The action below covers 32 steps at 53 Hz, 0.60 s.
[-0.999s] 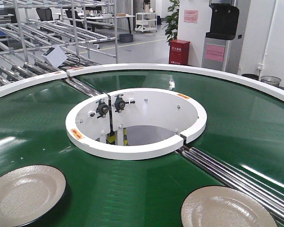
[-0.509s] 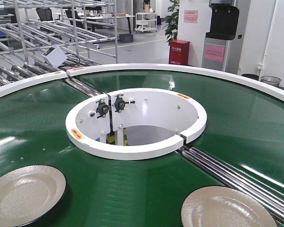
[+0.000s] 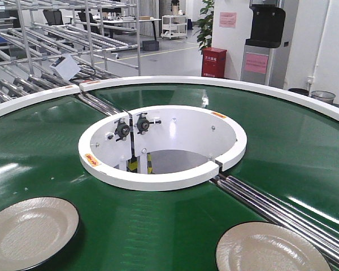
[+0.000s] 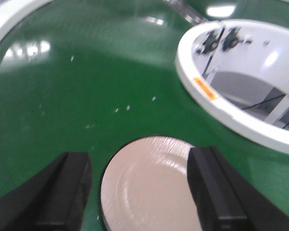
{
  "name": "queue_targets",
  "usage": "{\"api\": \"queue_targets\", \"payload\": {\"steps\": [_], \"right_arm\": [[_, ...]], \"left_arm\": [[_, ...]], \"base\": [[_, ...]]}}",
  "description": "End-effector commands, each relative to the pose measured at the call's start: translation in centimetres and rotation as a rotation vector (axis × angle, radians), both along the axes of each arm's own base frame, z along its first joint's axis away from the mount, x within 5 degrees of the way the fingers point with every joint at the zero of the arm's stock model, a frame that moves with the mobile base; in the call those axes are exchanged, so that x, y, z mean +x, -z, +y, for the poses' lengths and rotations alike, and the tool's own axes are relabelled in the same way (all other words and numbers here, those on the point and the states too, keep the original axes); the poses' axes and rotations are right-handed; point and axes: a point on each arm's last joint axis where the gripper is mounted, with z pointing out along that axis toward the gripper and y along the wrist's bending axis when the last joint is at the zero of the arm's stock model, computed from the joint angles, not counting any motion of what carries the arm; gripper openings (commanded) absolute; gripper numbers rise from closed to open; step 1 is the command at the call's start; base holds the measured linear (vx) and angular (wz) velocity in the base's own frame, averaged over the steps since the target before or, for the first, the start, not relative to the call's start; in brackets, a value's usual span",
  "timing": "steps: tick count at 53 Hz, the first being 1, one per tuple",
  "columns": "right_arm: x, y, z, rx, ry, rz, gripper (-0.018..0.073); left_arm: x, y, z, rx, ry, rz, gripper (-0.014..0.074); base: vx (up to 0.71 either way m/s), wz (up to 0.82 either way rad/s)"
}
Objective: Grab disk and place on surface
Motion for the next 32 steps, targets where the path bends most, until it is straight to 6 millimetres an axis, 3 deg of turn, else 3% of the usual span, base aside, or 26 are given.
{"api": "queue_targets", "payload": {"steps": [1,20,32], "right_arm": [[-0.5,-2.1,-0.1,0.001,0.004,-0.122,0.0577],[-0.4,-1.5,-0.1,0.004,0.002,-0.061,0.0577],[-0.4,-1.5,-0.1,-0.001,0.003,-0.058,0.0577]], "left_arm": [[1.4,0.2,1.1,-0.056,-0.034,-0.023,0.0531],[9.1,11.1,4.9,-0.502,0.035,0.109,0.0531],[9.9,14.5,7.4,-0.546,0.105,0.098,0.0531]], "base": [[0.00,0.00],[0.00,0.00],[0.00,0.00]]}}
